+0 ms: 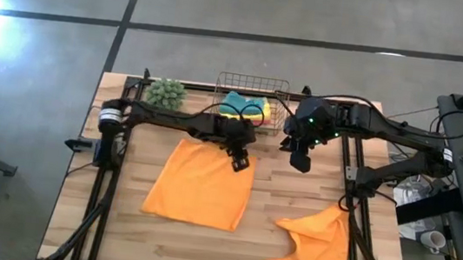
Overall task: Fold microfiber towels
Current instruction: Fold the left orange towel
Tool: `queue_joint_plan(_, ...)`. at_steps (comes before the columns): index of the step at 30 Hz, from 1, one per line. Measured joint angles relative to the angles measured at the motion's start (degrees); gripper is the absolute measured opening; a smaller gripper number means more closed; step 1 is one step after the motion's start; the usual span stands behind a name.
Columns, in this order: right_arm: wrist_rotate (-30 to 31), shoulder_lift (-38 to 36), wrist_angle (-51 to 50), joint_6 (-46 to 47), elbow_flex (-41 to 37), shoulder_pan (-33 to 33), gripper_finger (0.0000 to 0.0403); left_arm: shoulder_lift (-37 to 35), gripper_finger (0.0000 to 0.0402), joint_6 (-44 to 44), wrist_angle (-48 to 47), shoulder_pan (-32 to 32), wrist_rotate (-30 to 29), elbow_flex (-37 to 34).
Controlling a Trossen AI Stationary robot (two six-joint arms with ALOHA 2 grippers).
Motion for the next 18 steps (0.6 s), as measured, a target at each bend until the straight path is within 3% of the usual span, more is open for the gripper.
queue_joint_plan(11,0.0,0.0,2.2,8.2,-6.2,2.8,0.0063,-10.2,0.0152,0.3,-10.7,-5.8,-2.4,-5.1)
queue_joint_plan(18,-0.1,0.5,16.2,15.3,-12.5,8.7,0.0063,-16.0,0.0152,-5.4,-16.6,-13.0,-2.4,-14.2)
